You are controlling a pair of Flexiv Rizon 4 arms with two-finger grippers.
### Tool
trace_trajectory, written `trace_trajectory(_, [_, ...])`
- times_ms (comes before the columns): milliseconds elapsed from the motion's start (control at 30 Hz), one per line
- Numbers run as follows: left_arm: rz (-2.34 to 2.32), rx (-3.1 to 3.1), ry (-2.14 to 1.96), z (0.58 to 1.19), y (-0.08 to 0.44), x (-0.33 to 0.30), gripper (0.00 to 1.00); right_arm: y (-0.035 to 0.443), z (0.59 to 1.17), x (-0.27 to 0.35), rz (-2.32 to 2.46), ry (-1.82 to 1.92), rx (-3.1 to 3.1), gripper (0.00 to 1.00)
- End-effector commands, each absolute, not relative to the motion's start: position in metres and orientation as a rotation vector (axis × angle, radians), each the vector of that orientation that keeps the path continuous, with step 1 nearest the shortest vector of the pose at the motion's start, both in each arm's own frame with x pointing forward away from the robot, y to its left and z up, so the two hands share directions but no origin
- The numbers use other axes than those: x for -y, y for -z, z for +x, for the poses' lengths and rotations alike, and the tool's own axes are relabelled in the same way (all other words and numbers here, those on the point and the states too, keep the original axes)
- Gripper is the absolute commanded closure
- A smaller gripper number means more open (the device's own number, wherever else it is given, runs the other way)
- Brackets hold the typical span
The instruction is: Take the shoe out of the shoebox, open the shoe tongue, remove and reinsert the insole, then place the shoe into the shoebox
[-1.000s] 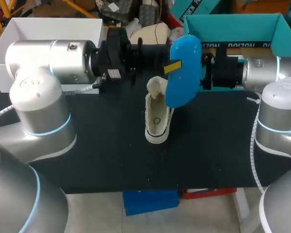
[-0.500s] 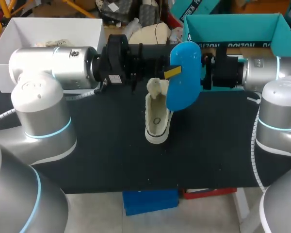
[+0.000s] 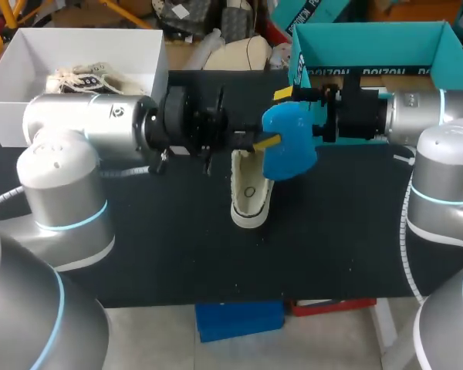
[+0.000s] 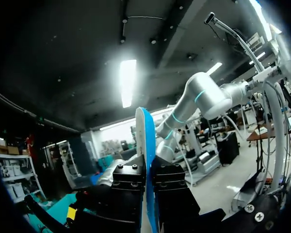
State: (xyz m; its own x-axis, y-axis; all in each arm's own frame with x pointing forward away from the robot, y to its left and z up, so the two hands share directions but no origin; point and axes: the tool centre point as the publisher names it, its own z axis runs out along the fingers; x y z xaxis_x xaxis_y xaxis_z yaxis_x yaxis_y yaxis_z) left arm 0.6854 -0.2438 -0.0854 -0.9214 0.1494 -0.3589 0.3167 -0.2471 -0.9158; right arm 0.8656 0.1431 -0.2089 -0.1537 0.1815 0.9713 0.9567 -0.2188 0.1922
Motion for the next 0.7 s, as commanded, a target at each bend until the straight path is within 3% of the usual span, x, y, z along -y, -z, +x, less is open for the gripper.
trace_trajectory(33, [0.803,-1.647,2.049,0.6744,0.1122,0.2251,1.00,0.2098,0.8652,-0.1446,-1.425,1.442,1.341,0.00])
trace_trajectory(700, [0.812,-1.645,1.980,0.6721,0.1213,0.2231,1.00,0.2098,0.8652,-0.1446,-1.425,1.442,1.341,0.00])
